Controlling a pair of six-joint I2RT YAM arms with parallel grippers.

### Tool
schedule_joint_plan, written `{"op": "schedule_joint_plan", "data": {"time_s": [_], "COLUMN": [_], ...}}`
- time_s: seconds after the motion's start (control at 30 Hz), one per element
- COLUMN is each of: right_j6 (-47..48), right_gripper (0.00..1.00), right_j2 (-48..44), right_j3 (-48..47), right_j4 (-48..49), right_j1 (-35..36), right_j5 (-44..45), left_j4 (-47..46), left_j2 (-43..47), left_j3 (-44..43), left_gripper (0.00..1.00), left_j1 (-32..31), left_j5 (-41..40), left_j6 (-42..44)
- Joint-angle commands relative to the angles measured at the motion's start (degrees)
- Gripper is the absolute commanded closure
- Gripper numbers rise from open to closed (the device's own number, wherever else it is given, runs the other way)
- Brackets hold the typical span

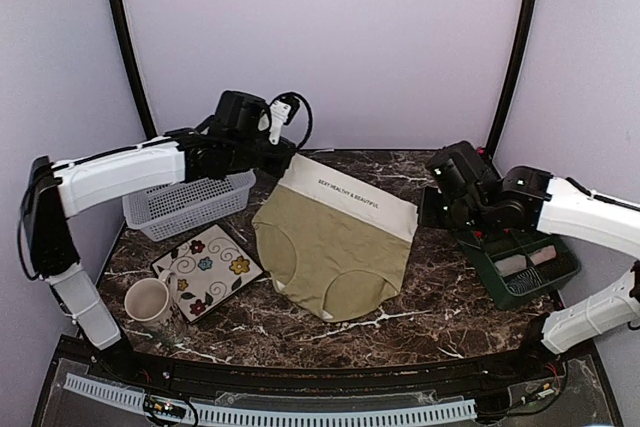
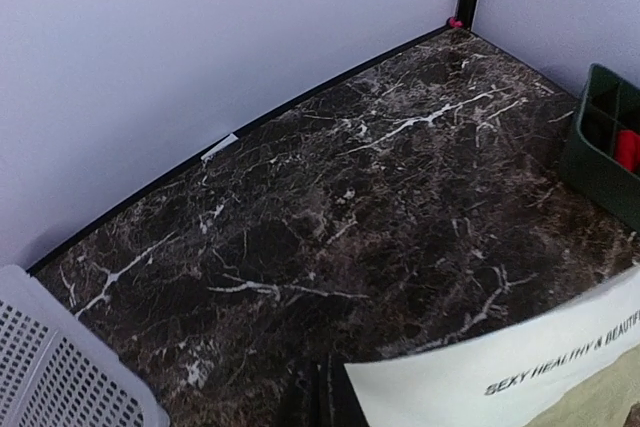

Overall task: Roll the underwear
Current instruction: Place the underwear at the center of the board.

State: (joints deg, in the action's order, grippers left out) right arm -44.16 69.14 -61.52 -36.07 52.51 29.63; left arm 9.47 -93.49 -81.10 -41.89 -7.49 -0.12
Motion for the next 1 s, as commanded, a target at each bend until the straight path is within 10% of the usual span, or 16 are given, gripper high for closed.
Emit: {"op": "schedule_joint_plan", "data": {"time_s": [0.0,0.07,0.2,0.47,0.97], "right_j6": [-8.87,-9.29,-1.78,16.63,28.46], "right_gripper": [0.52,0.31,0.22,0.31,0.48], "right_j2": [5.72,6.79,6.31,14.53,35.72], "right_j3": [3.33,2.03,0.54,-0.96,-9.44], "right_j4": [-4.03,-6.36,-1.31,9.26,11.38], "right_j1": [-8.17,-11.03,-13.58,-14.10,-14.60], "right_j5": [0.56,2.42,-1.75,-25.01,-40.18], "left_j4": [-0.91,4.72,7.86,12.86,14.70], "left_j2": [-19.54,-29.28,-30.87,-20.18,-2.18], "left_j3": [-16.73,-29.28,-32.90,-19.85,7.08], "left_gripper": [0.90,0.54,0.02,0.01,0.01], "left_j1": [1.05,2.07,5.52,5.77,2.29], "left_j5": [2.79,1.89,1.34,2.56,11.13], "left_j6": [4.01,4.14,-3.38,-1.83,-4.89]}}
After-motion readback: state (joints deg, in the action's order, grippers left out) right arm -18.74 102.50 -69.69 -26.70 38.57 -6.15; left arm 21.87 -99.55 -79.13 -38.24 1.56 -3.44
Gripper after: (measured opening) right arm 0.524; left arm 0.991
